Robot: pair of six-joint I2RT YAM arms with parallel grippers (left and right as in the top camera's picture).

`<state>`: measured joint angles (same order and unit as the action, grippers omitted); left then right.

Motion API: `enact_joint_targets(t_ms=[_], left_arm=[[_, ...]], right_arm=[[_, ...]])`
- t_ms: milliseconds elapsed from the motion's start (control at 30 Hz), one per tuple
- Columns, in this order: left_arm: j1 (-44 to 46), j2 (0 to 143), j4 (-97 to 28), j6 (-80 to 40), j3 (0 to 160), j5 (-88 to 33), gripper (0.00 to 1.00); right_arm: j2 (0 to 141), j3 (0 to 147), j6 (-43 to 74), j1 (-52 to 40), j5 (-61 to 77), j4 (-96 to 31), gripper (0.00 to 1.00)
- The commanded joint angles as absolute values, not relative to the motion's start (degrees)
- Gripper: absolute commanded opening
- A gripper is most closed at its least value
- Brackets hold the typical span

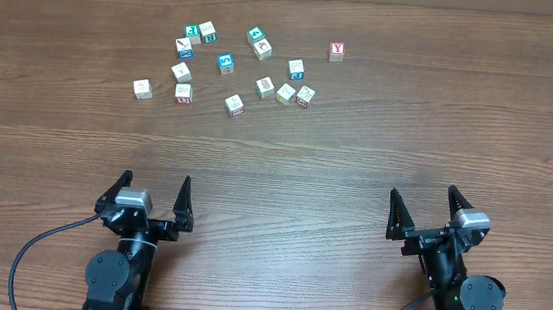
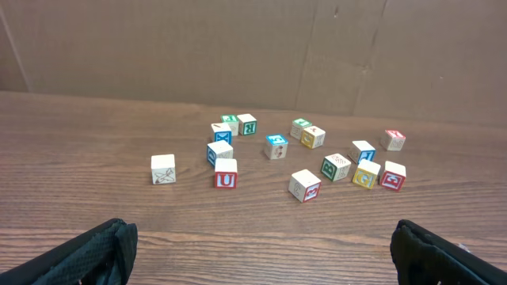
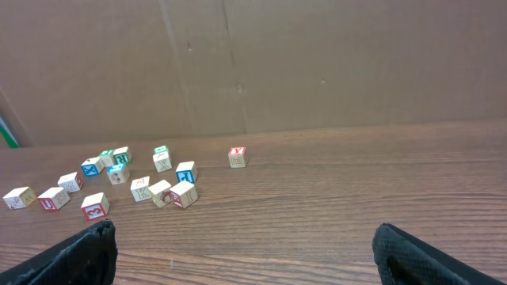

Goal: Form a horizontal line

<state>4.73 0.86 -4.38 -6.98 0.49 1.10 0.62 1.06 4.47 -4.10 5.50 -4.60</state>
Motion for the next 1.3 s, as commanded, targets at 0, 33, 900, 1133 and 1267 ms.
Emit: enact_joint_targets(t_ms=[0, 33, 900, 1133, 1267], left_arm=[[4.47, 0.27, -4.29, -6.0, 0.32, 1.45, 1.0], [4.47, 0.27, -4.29, -6.0, 0.32, 1.45, 1.0], [4.51, 0.3, 6.81, -5.98, 17.02, -15.55, 1.0], [4.51, 1.08, 2.44, -4.58, 28.45, -15.51, 1.0], [4.51, 3.73, 0.4, -2.7, 33.56, -15.49, 1.0]], right_arm=[[0.16, 0.47, 4.43, -3.66, 4.78, -4.45, 1.0], [0.16, 0.47, 4.43, -3.66, 4.78, -4.45, 1.0], [0.16, 0.47, 4.43, -3.66, 4.78, -4.45, 1.0], [0.16, 0.47, 4.43, -3.66, 4.78, -4.45, 1.0], [0.16, 0.47, 4.43, -3.66, 4.78, -4.43, 1.0]])
